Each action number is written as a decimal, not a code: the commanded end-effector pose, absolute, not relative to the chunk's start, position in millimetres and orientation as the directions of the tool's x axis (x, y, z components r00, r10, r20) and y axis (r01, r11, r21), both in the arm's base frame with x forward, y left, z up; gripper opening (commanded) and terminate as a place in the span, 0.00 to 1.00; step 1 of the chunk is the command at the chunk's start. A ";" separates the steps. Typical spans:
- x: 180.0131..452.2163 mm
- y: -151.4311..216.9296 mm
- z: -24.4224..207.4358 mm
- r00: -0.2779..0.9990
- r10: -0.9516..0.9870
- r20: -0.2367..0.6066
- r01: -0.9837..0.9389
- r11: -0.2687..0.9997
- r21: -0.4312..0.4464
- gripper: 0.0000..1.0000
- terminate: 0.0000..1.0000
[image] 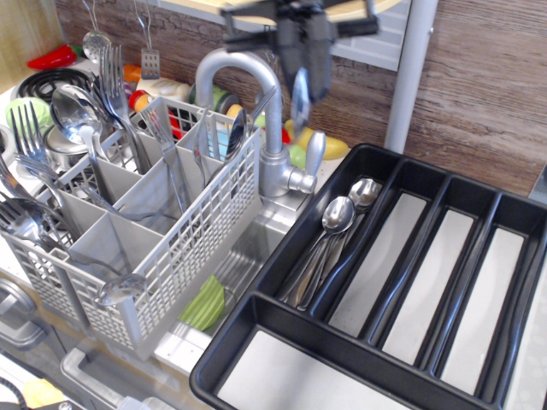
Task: Put small spoon from basket to tray
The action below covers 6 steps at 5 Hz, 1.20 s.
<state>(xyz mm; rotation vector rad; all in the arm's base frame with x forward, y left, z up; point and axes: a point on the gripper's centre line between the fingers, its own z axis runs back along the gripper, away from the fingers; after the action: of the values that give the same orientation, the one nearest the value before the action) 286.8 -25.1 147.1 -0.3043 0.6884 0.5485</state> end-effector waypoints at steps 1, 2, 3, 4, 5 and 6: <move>305.1 -20.6 124.4 0.672 0.343 -0.656 -0.579 0.796 -0.176 0.00 0.00; 317.5 -10.8 96.3 0.700 0.314 -0.642 -0.569 0.788 -0.234 0.00 0.00; 325.1 -7.3 74.3 0.726 0.249 -0.641 -0.539 0.786 -0.305 0.00 0.00; 329.6 -8.0 69.7 0.744 0.230 -0.627 -0.527 0.779 -0.339 0.00 0.00; 335.9 -9.5 59.1 0.771 0.229 -0.595 -0.531 0.747 -0.400 0.00 0.00; 344.4 -12.9 55.4 0.780 0.267 -0.567 -0.558 0.706 -0.436 0.00 0.00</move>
<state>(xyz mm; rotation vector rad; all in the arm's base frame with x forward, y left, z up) 343.9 -16.7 40.7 -0.6441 0.5233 0.4916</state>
